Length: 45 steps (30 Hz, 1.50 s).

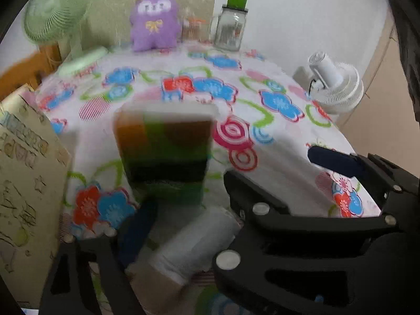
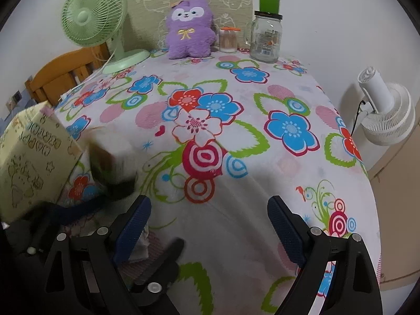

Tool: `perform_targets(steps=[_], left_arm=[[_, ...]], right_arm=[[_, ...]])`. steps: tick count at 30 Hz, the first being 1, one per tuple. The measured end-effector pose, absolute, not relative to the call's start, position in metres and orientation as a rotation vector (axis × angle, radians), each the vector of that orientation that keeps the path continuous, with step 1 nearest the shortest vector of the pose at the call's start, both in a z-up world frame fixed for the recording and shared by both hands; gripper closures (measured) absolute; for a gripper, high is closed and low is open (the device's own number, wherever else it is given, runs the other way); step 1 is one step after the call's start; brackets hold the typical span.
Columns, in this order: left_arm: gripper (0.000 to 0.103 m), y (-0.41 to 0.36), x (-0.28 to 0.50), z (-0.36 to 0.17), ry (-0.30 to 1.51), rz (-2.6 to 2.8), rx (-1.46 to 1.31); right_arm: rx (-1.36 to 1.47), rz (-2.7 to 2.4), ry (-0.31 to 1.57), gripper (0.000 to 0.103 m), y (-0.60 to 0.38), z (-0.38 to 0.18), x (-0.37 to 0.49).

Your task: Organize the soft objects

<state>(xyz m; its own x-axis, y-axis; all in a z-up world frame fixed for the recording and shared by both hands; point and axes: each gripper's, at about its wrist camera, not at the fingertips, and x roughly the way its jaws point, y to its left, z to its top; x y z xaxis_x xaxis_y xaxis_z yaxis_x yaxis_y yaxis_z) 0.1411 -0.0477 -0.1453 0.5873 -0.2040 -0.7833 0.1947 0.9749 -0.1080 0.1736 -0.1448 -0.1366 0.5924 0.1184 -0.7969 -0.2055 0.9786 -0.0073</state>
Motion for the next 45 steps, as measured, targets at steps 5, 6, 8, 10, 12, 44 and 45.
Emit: perform_targets(steps=[5, 6, 8, 10, 12, 44, 45], left_arm=[[0.02, -0.046, 0.135, -0.149, 0.92, -0.227, -0.003], [0.02, -0.045, 0.134, -0.149, 0.921, -0.225, -0.005], [0.02, -0.042, 0.132, -0.148, 0.922, -0.219, -0.005], [0.023, -0.04, 0.129, -0.148, 0.924, -0.211, -0.004], [0.029, -0.039, 0.125, -0.146, 0.918, -0.199, 0.012], [0.08, 0.001, 0.134, -0.139, 0.903, -0.027, -0.086], [0.08, 0.0, 0.135, -0.139, 0.906, -0.029, -0.084]], right_arm=[[-0.103, 0.195, 0.907, 0.011, -0.144, -0.135, 0.166], [-0.103, 0.2, 0.903, 0.011, -0.143, -0.134, 0.165], [-0.11, 0.204, 0.897, 0.011, -0.14, -0.133, 0.164], [-0.114, 0.209, 0.894, 0.011, -0.138, -0.132, 0.164], [-0.116, 0.21, 0.894, 0.011, -0.137, -0.132, 0.164], [-0.15, 0.309, 0.873, 0.011, -0.096, -0.132, 0.177], [-0.153, 0.309, 0.875, 0.011, -0.095, -0.133, 0.179]])
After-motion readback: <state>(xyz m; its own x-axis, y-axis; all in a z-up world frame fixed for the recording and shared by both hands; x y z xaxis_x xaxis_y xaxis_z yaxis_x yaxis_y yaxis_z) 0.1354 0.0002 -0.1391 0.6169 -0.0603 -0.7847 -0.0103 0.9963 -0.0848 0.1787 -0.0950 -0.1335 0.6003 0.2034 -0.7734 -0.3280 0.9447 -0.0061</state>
